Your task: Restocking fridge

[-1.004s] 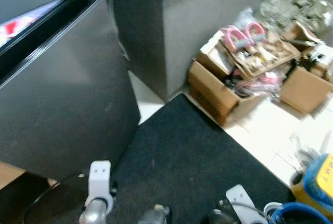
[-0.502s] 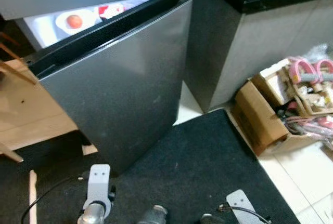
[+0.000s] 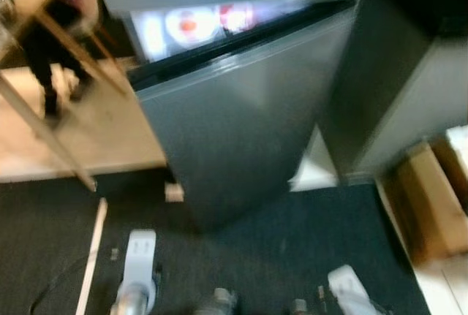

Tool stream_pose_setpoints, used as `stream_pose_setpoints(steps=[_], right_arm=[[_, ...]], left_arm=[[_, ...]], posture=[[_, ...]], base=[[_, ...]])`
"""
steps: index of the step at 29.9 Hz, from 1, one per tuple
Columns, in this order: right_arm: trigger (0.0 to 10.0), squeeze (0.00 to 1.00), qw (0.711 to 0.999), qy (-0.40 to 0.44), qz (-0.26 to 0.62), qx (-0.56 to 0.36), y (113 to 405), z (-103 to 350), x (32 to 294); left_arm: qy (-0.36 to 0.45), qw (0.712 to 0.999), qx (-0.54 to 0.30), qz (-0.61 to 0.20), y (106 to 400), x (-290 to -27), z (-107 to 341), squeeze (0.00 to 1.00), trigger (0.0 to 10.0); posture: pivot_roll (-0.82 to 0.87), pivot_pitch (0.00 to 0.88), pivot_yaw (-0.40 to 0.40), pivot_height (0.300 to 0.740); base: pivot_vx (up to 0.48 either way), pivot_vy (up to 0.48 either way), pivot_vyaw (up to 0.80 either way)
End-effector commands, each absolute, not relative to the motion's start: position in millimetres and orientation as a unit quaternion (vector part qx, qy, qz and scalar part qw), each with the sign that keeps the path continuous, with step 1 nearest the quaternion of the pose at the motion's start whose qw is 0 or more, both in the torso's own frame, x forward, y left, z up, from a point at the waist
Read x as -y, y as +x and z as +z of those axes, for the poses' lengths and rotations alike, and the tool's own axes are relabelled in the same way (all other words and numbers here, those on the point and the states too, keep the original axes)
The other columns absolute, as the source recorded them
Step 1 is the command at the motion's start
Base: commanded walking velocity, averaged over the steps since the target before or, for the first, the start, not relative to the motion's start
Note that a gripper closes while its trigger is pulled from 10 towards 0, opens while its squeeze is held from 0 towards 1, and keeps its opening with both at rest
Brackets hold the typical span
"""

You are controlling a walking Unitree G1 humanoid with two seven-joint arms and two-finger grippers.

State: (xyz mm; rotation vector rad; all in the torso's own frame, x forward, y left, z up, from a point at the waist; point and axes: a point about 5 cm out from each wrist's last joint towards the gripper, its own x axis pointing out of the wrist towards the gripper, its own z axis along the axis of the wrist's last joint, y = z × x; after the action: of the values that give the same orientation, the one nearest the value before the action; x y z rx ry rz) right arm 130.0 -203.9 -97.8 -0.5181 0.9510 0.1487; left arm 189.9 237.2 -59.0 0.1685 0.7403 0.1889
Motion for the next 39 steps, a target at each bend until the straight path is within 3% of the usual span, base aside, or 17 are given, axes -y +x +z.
stream_pose_setpoints(steps=[1,11,17,20,28,32,35,39], right_arm=[[10.0,0.0,0.84,-0.243,0.075,-0.479,112.3,-103.9,204.5],[10.0,0.0,0.847,-0.238,0.059,-0.471,118.7,-101.6,206.6],[10.0,0.0,0.866,-0.224,0.027,-0.447,134.8,-94.8,211.5],[10.0,0.0,0.915,-0.147,-0.052,-0.372,174.4,-73.7,219.3],[10.0,0.0,0.96,-0.035,-0.141,-0.241,228.6,-33.2,226.9],[10.0,0.0,0.984,-0.013,-0.138,-0.112,269.5,13.0,214.8],[10.0,0.0,0.987,-0.01,-0.135,-0.092,276.4,22.3,211.0],[10.0,0.0,0.993,0.009,-0.12,-0.019,298.2,57.2,198.5]], left_arm=[[0.083,0.919,-0.375,0.092,182.9,-238.3,-63.4,0.0,10.0],[0.076,0.918,-0.376,0.097,184.9,-239.2,-64.0,0.0,10.0],[0.076,0.929,-0.347,0.099,202.1,-239.3,-54.2,0.0,10.0],[0.117,0.952,-0.276,0.063,243.0,-231.8,-26.1,0.0,10.0],[0.102,0.979,-0.173,0.02,296.9,-213.9,22.3,0.0,10.0],[0.111,0.986,-0.096,-0.083,322.2,-178.8,57.4,0.0,10.0],[0.111,0.983,-0.088,-0.117,323.8,-167.3,60.9,0.0,10.0],[0.116,0.96,-0.081,-0.242,319.2,-120.1,63.2,0.0,10.0]], posture=[[-0.07,0.161,-0.019,0.74],[-0.07,0.165,-0.02,0.74],[-0.07,0.17,-0.024,0.74],[-0.07,0.173,-0.027,0.74],[-0.07,0.171,-0.022,0.74],[-0.08,0.173,-0.018,0.74],[-0.07,0.171,-0.019,0.74],[-0.08,0.171,-0.014,0.74]], base=[[0.0,0.0,0.77],[0.0,0.0,0.75],[0.0,0.0,0.28],[0.0,0.0,0.0],[0.0,0.0,0.0],[0.0,0.0,0.0],[0.0,0.0,0.0],[0.0,0.0,0.0]])
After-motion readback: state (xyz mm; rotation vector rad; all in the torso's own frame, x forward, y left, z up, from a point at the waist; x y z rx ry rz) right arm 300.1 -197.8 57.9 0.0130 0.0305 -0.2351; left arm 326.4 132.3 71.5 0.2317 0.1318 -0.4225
